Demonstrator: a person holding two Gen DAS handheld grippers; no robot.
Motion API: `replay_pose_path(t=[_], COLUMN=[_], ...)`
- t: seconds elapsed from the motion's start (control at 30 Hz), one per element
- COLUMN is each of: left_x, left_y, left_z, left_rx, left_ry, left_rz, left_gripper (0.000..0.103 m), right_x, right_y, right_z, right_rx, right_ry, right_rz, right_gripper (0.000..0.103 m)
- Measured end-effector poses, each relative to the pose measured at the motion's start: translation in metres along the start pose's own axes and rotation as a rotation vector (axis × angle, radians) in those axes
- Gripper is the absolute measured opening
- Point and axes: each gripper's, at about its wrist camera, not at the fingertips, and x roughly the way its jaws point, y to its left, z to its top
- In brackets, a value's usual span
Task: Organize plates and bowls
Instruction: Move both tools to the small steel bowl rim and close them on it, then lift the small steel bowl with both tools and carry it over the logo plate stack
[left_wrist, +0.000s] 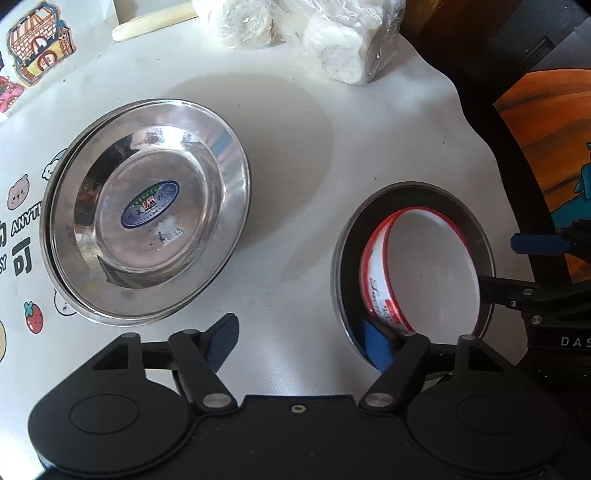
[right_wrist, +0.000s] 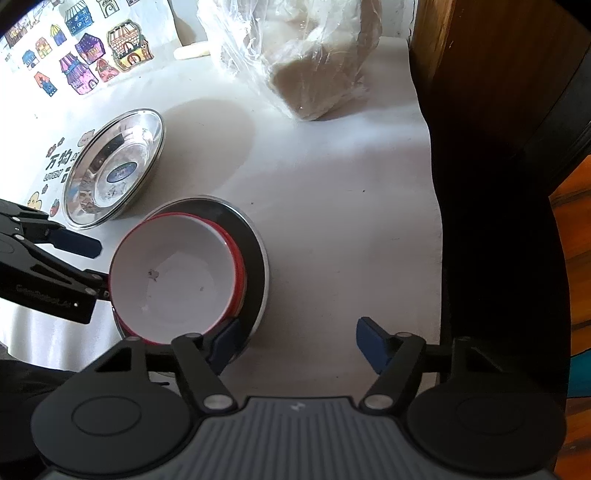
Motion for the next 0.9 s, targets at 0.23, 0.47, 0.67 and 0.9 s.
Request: replay_pose_path(t=[0.23, 0.47, 0.67, 0.9], left_x=[0.000, -0.001, 0.000, 0.002], left_y=[-0.003, -0.010, -0.012, -0.012], left_z=[0.002, 0.001, 0.002, 0.002], left_rx=[0.005, 0.019, 0.029, 0.022], left_ry=[0.002, -0.004, -0.008, -0.019], left_rz=[-0.036, -0.092, -0.121, -0.127], left_gripper=[0.054, 0.030, 0.016, 0.016], right_x=[0.000, -0.002, -0.003, -0.004], right_y=[0.000, 0.002, 0.003, 0.009], right_z=[0.000, 0.000, -0.002, -0.001], right_rx=[0.005, 0.002, 0.012, -0.015], right_ry=[0.001, -0.006, -0.012, -0.012], right_rz=[0.011, 0.050, 0.101, 0.124], right_gripper=[0.068, 0.052, 0.034, 0.016])
